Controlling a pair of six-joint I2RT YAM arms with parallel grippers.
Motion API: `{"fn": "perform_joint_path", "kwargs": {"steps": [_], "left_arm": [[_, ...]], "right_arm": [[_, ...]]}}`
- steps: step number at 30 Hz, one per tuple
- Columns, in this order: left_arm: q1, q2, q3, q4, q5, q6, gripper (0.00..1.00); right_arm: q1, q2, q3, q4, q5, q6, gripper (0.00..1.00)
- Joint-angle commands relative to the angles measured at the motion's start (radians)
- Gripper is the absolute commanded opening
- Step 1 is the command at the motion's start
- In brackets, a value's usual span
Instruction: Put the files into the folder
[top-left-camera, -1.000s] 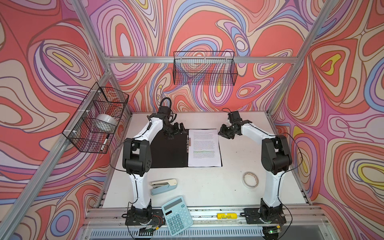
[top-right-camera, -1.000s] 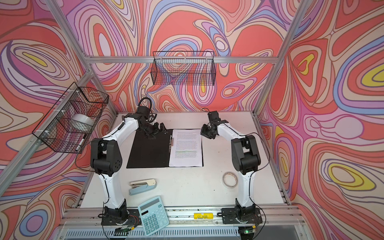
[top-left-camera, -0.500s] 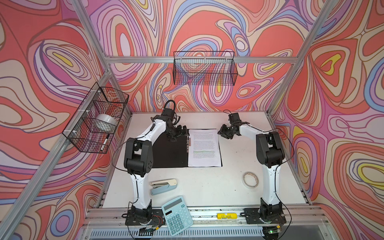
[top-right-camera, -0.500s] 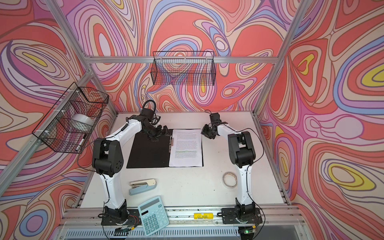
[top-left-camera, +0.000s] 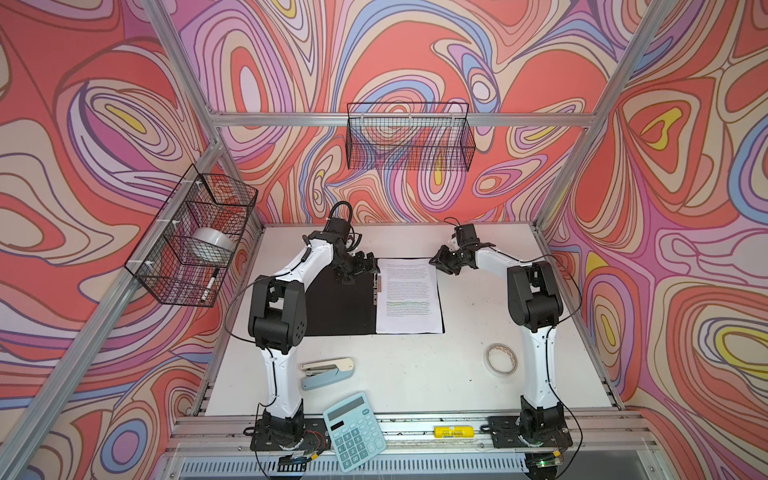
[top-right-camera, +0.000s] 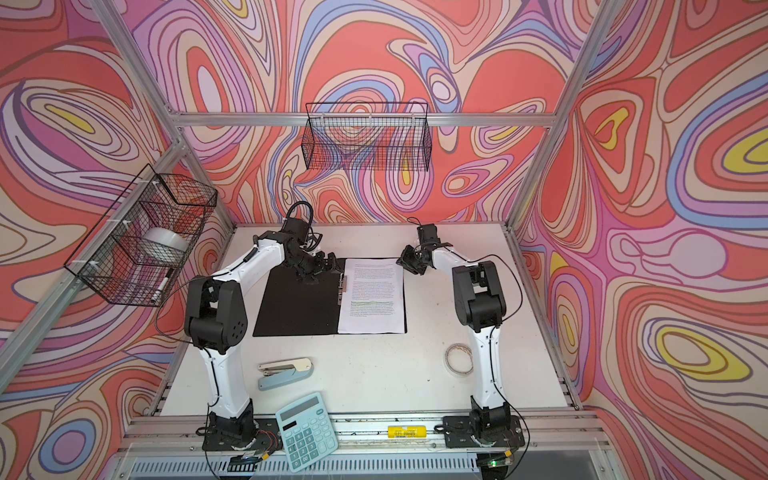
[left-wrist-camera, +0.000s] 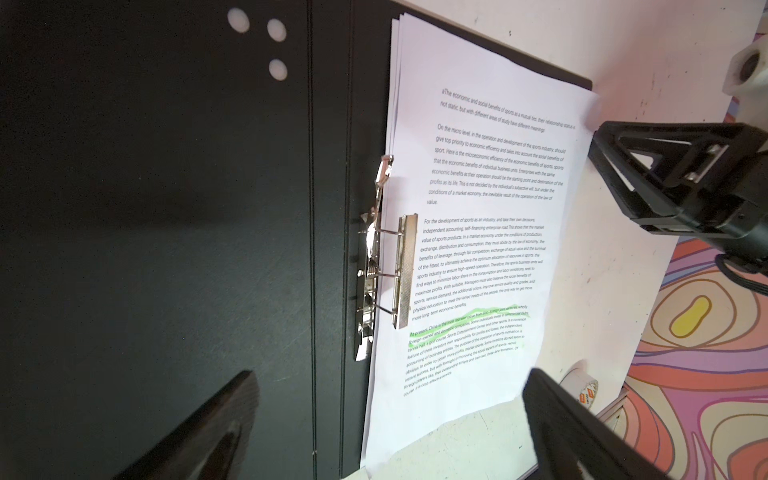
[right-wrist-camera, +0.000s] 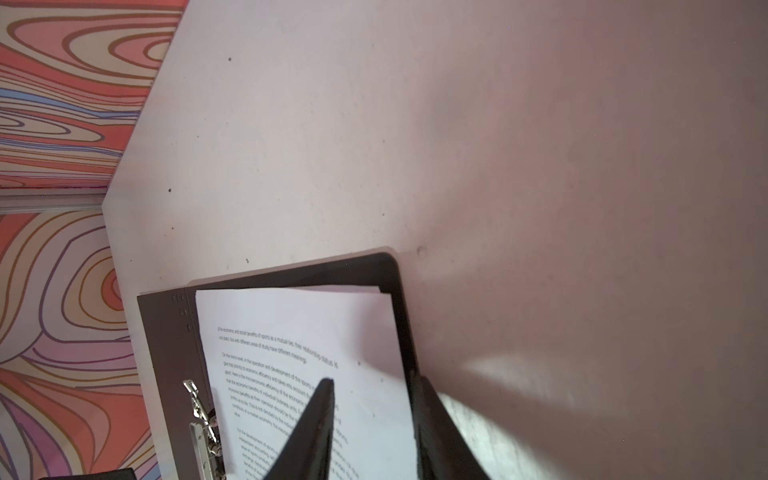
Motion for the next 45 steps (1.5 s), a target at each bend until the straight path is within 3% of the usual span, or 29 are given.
{"fn": "perform_joint_path", "kwargs": {"steps": [1,9,22,32,45], "left_arm": [[-0.008,-0.014,-0.001,0.003,0.005,0.011,1.00],[-0.016,-0.006,0.009,0.002,0.011,0.012,1.00],[-0.016,0.081,0.144,-0.042,-0.014,0.081,1.00],[-0.017,0.225,0.242,-0.020,0.116,0.105,1.00],[-0.019,0.353,0.344,0.015,0.175,0.108,1.00]], "right_arm": [[-0.002,0.010,0.029,0.009,-0.030,-0.005,0.33],[-0.003,0.030,0.049,-0.016,-0.036,-0.014,0.34],[-0.016,-0.044,0.105,-0.101,0.126,-0.057,0.36],[-0.016,-0.252,-0.034,-0.104,0.017,-0.106,0.29],[0.000,-0.493,-0.241,-0.098,-0.060,-0.092,0.27]]}}
